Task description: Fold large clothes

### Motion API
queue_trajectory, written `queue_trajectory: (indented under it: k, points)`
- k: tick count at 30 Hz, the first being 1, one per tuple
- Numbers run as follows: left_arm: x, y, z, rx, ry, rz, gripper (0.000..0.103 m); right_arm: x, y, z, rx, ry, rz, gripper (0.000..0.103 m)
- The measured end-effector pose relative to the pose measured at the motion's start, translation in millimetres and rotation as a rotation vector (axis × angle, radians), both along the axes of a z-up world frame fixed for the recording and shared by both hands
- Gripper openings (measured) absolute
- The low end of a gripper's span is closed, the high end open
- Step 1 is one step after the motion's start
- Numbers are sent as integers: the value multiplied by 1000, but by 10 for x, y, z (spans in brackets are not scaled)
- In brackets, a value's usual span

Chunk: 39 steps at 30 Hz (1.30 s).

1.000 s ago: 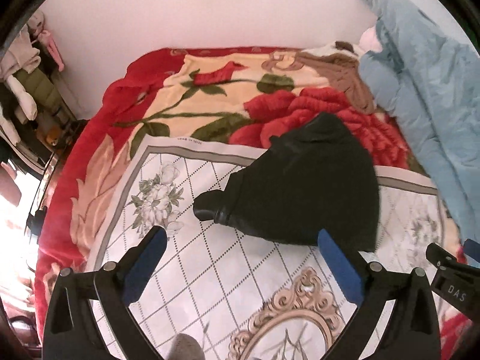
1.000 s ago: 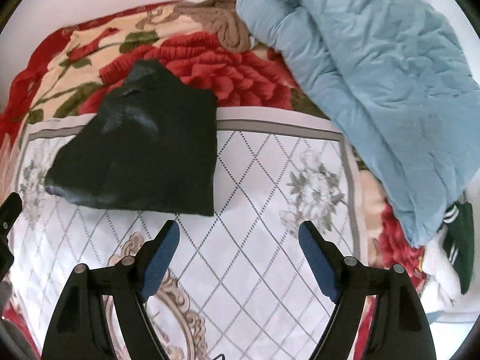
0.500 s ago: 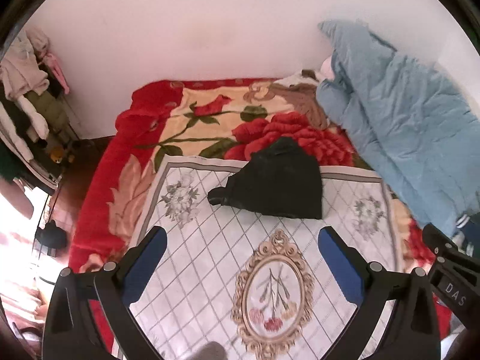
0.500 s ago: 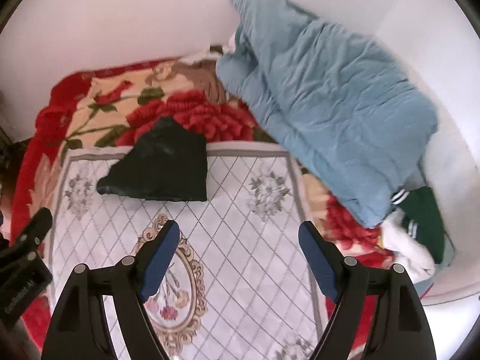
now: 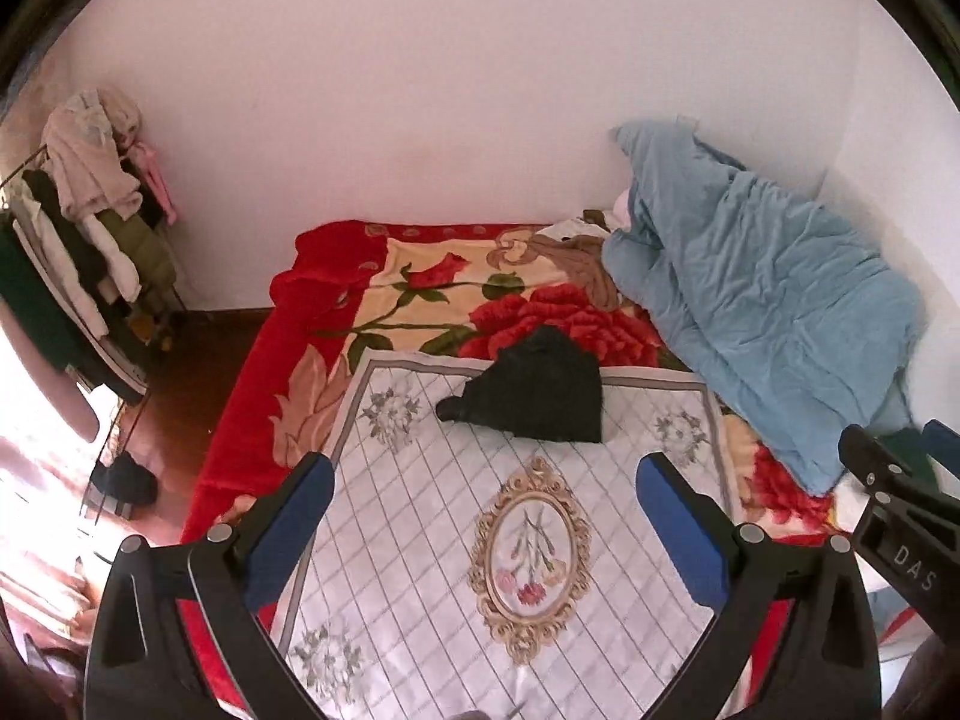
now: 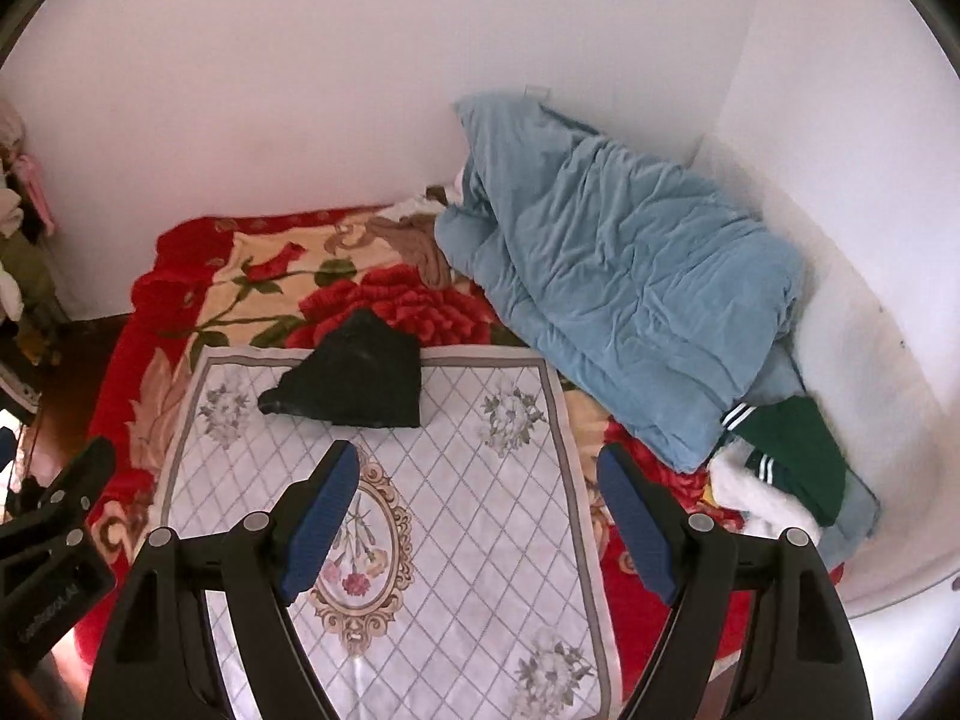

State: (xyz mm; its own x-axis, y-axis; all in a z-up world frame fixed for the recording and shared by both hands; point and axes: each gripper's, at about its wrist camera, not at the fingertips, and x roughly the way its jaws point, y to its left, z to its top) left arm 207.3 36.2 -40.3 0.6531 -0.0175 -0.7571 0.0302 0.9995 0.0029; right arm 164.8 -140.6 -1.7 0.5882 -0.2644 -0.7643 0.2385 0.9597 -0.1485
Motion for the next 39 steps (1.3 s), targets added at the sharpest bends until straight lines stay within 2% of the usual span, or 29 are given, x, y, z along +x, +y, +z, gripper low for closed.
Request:
queue_trajectory:
  k: [5,10,18,39]
  points:
    - [-272,10,232,-12,-21,-2,103,-365,-4,359,-1,-36,15,83]
    - [-444,17,370,-24,-22,3,103,-599,24,561,-8,-50,38,83]
    - [-545,17,525,-18,25,6,103,-694,17,678,22,-3,82,84]
    - [-750,-14,726,-1,-32,24,103,-768,-15,858,21,-18,109,88]
